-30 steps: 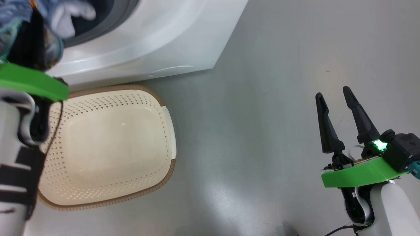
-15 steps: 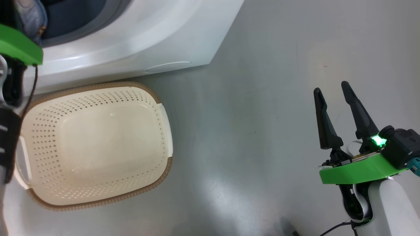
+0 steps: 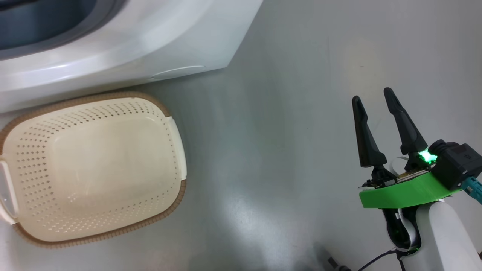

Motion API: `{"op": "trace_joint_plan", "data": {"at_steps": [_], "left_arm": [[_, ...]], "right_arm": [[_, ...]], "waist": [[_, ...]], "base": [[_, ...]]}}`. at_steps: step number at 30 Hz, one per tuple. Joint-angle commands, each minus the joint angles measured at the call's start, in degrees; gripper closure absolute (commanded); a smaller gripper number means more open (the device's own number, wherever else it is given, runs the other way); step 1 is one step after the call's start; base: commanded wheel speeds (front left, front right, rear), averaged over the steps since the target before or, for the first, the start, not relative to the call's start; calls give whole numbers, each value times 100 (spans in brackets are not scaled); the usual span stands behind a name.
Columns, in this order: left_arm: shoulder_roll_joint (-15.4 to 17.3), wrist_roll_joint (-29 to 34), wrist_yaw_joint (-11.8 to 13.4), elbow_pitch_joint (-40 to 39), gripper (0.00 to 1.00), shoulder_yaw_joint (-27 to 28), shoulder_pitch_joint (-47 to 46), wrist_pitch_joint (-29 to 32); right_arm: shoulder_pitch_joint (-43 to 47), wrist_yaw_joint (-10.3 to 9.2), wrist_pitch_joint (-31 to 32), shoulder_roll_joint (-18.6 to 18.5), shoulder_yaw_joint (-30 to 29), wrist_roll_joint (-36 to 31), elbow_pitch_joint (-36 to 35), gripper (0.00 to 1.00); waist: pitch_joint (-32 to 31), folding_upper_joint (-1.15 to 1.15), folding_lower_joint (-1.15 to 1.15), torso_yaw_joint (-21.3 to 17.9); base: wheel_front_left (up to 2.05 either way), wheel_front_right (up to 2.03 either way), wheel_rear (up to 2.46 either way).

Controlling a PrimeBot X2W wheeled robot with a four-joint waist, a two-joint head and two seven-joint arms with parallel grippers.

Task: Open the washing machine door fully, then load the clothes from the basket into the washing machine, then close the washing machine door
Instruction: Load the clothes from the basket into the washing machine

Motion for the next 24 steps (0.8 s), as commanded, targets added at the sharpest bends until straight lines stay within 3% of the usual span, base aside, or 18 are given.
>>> {"op": "trace_joint_plan", "data": {"at_steps": [1,5,6,7,8,9,24], "left_arm": [[236,193,26,-187,100,288,73,-30],[127,403,4,107,100,427,204,-30],[111,451,0,179,76,438,204,-30],[92,482,-4,252,32,453,195,-30],[75,513,-7,348,5,446,182,-30],[68,558,-10,407,0,425,156,-30],[25,394,-18,584,0,151,96,-30]], "right_arm": [[30,48,-43,42,148,1,-128,0],[9,48,-43,77,183,-1,-102,0],[8,48,-43,82,189,-2,-98,0],[3,48,-43,86,194,-2,-95,0],[0,48,-43,89,195,-3,-91,0],[-1,48,-43,88,193,-3,-88,0],[-17,48,-43,64,169,4,-85,0]], "waist": [[32,0,0,-57],[43,0,0,-93],[47,0,0,-96],[54,0,0,-99],[54,0,0,-98],[56,0,0,-96],[27,0,0,-18]], "base": [[0,0,0],[0,0,0],[0,0,0],[0,0,0],[0,0,0],[0,0,0],[0,0,0]]}}
